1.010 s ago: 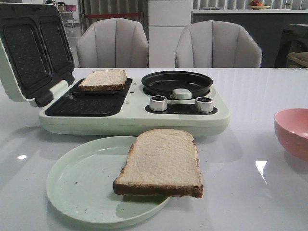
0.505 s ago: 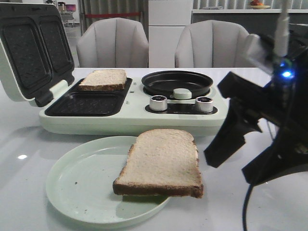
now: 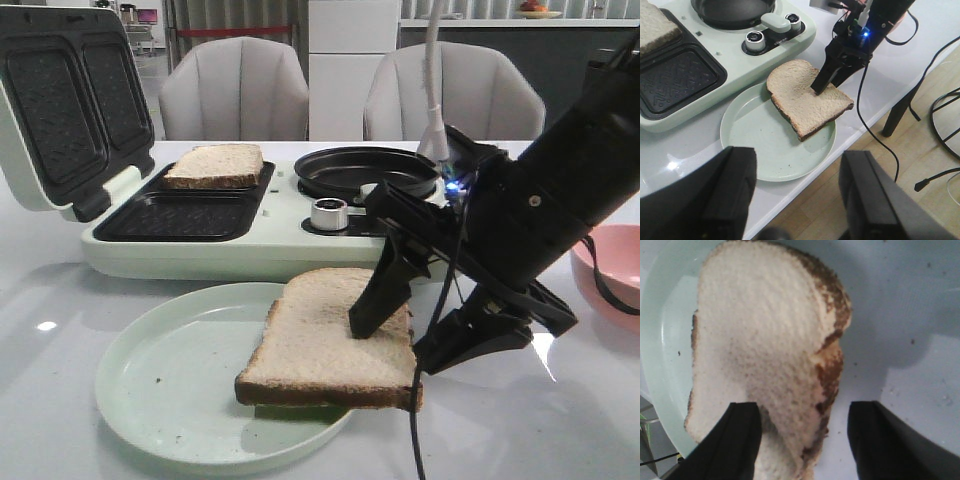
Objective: Make breakfast with bread and shrimp
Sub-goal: 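Lower the right gripper and grasp the remaining bread slice, then carry the bread with the right gripper onto the first slice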
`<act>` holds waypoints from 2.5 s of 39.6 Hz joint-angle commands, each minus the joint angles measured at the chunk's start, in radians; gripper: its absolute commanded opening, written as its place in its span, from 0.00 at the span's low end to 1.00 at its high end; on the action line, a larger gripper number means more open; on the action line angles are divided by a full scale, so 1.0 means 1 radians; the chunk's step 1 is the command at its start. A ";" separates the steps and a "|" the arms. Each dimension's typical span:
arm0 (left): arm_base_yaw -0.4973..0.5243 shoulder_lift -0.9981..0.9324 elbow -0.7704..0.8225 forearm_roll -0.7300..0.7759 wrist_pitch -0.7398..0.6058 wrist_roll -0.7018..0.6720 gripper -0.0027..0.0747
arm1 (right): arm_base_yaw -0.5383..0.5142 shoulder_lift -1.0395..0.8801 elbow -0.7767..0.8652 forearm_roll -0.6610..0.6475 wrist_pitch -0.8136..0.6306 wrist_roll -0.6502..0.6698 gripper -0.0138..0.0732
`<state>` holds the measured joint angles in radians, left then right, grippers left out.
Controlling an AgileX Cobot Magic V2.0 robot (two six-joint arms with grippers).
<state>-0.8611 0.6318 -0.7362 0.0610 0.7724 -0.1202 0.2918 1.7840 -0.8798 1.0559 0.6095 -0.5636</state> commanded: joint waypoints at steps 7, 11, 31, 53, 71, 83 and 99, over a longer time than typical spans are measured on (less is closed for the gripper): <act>-0.007 -0.002 -0.029 -0.003 -0.077 0.000 0.60 | 0.001 -0.025 -0.038 0.038 0.049 -0.049 0.42; -0.007 -0.002 -0.029 -0.003 -0.077 0.000 0.60 | 0.001 -0.044 -0.039 0.037 0.049 -0.049 0.30; -0.007 -0.002 -0.029 -0.003 -0.077 0.000 0.60 | 0.004 -0.301 -0.128 0.068 0.072 -0.049 0.25; -0.007 -0.002 -0.029 -0.003 -0.077 0.000 0.60 | 0.111 0.121 -0.626 0.143 0.012 -0.049 0.25; -0.007 -0.002 -0.029 -0.003 -0.077 0.000 0.60 | 0.111 0.352 -0.830 0.206 0.053 -0.049 0.50; -0.007 -0.002 -0.029 -0.003 -0.077 0.000 0.60 | 0.112 0.354 -0.835 0.203 0.051 -0.049 0.77; -0.007 -0.002 -0.029 -0.003 -0.075 0.000 0.60 | 0.166 0.354 -0.853 0.150 -0.045 -0.049 0.72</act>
<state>-0.8611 0.6318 -0.7362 0.0610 0.7702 -0.1202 0.4494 2.2080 -1.6876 1.2005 0.5738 -0.5970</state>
